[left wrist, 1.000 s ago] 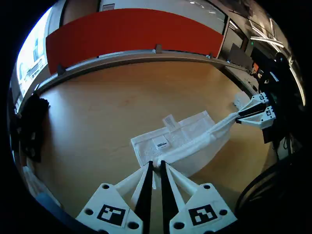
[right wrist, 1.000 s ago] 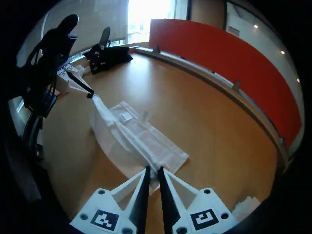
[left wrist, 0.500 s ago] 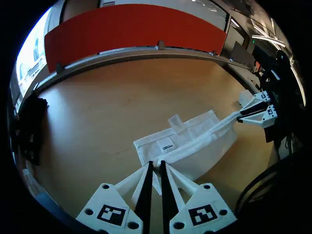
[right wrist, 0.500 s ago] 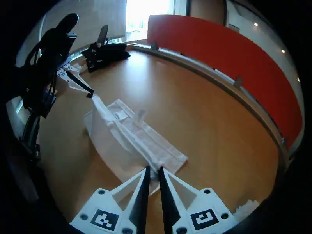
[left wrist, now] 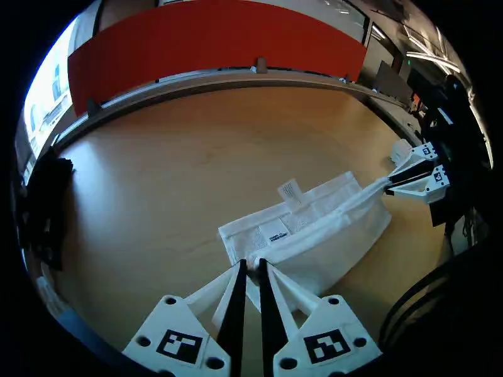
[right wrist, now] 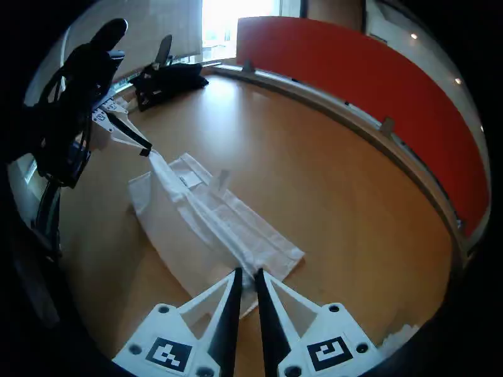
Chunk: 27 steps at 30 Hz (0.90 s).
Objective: Fold towel
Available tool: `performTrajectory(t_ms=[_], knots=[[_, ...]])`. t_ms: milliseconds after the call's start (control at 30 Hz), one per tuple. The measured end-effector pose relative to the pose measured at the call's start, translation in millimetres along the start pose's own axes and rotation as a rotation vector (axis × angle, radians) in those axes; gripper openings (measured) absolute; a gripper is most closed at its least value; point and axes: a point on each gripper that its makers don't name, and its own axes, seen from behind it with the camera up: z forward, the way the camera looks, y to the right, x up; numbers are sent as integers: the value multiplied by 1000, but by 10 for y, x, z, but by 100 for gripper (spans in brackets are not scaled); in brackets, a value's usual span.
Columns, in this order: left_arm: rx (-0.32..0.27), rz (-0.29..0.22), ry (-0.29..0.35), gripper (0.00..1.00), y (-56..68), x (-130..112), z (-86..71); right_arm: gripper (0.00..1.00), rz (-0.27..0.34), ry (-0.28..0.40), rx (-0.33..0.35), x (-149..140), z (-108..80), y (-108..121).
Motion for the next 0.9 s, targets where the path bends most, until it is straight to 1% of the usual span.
performTrajectory(t_ms=[133,233,300,433,500,533,700,800,900], knots=[[2,10,-6,13,-7,-12,49,17,3,-9,-5,-37,41,26],[9,16,-10,13,-26,-26,102,19,16,-17,-9,-65,85,50],[18,20,-13,14,-46,-37,140,22,26,-22,-12,-87,117,65],[41,33,-18,17,-97,-70,219,32,39,-34,-26,-137,172,107],[52,40,-21,22,-121,-83,247,36,39,-38,-36,-158,190,132],[56,43,-21,22,-132,-86,258,38,37,-42,-42,-171,196,147],[66,39,-18,24,-162,-68,281,42,31,-51,-59,-198,215,198],[73,30,-12,32,-189,-39,272,50,31,-50,-72,-195,215,236],[85,27,-8,41,-229,-18,255,60,32,-47,-85,-183,214,273]])
